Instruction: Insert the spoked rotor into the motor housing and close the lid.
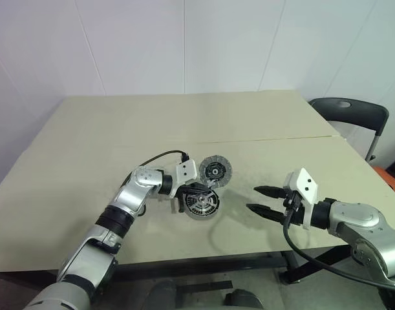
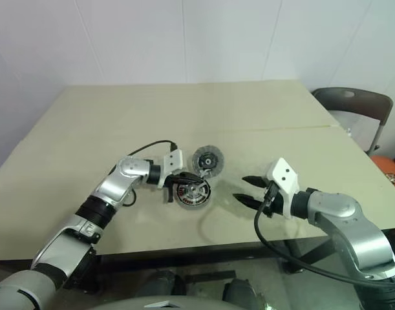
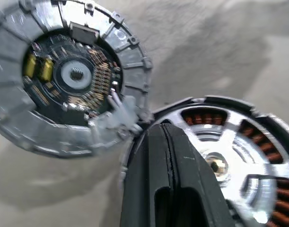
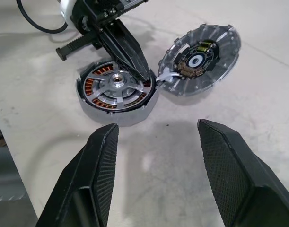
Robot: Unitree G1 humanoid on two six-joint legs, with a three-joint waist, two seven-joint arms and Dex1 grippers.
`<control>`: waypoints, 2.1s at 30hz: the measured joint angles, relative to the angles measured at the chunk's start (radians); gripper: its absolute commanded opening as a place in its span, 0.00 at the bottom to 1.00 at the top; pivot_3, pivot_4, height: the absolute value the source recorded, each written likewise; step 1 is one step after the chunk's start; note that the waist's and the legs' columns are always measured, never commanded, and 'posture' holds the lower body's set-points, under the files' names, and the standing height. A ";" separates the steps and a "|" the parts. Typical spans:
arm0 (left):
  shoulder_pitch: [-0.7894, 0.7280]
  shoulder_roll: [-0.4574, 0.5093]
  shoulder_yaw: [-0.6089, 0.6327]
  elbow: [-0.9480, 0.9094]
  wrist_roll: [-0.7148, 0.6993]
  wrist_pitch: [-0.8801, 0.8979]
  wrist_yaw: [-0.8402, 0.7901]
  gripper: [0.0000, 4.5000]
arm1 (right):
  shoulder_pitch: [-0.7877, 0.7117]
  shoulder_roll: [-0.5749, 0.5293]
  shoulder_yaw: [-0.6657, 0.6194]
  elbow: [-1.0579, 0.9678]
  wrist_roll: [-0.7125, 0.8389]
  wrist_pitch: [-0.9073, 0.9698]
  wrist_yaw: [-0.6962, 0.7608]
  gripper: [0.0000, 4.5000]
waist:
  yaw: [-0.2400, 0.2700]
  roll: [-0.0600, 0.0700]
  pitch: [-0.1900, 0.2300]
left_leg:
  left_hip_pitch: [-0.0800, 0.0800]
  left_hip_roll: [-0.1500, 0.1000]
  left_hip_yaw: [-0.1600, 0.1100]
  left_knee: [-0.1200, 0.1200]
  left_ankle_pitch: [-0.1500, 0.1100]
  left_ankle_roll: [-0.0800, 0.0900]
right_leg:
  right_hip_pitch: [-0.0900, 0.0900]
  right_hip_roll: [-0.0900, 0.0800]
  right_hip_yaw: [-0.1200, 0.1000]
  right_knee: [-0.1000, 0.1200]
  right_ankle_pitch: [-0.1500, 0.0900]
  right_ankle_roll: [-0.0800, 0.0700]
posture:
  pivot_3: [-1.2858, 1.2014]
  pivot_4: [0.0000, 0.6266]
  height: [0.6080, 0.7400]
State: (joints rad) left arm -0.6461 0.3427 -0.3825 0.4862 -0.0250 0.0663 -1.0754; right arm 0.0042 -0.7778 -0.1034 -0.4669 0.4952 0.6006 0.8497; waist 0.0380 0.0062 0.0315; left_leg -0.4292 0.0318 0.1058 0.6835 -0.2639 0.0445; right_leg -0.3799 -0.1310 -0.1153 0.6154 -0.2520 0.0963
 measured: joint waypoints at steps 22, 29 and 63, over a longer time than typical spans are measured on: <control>0.086 -0.038 0.083 -0.073 -0.130 0.093 -0.112 0.01 | -0.010 0.012 0.021 0.029 -0.011 -0.018 0.002 0.63 | 0.003 0.002 0.000 | -0.013 -0.003 0.001 0.000 -0.002 0.009 | -0.013 -0.002 0.000 -0.002 0.000 0.001 | 0.52 0.00 1.00; 0.025 0.027 -0.036 -0.067 0.018 0.028 -0.111 0.01 | -0.012 0.013 0.024 0.029 -0.014 -0.018 -0.003 0.63 | -0.009 0.001 -0.011 | 0.007 0.000 0.003 -0.004 -0.004 0.005 | 0.004 -0.002 0.000 -0.004 -0.001 0.001 | 0.52 0.00 1.00; 0.268 0.136 0.218 -0.297 -0.271 0.158 -0.183 0.01 | -0.386 -0.046 0.427 0.085 -0.289 -0.120 0.199 0.63 | -0.023 -0.001 -0.002 | 0.002 -0.004 0.002 -0.015 0.001 0.003 | -0.011 -0.003 0.001 -0.005 0.000 0.000 | 0.52 0.00 1.00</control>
State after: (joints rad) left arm -0.3784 0.4784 -0.1647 0.1895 -0.2958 0.2242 -1.2582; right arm -0.3816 -0.8238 0.3231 -0.3817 0.2059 0.4804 1.0491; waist 0.0151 0.0049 0.0293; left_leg -0.4274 0.0277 0.1076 0.6687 -0.2629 0.0473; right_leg -0.3909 -0.1342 -0.1141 0.6105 -0.2516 0.0958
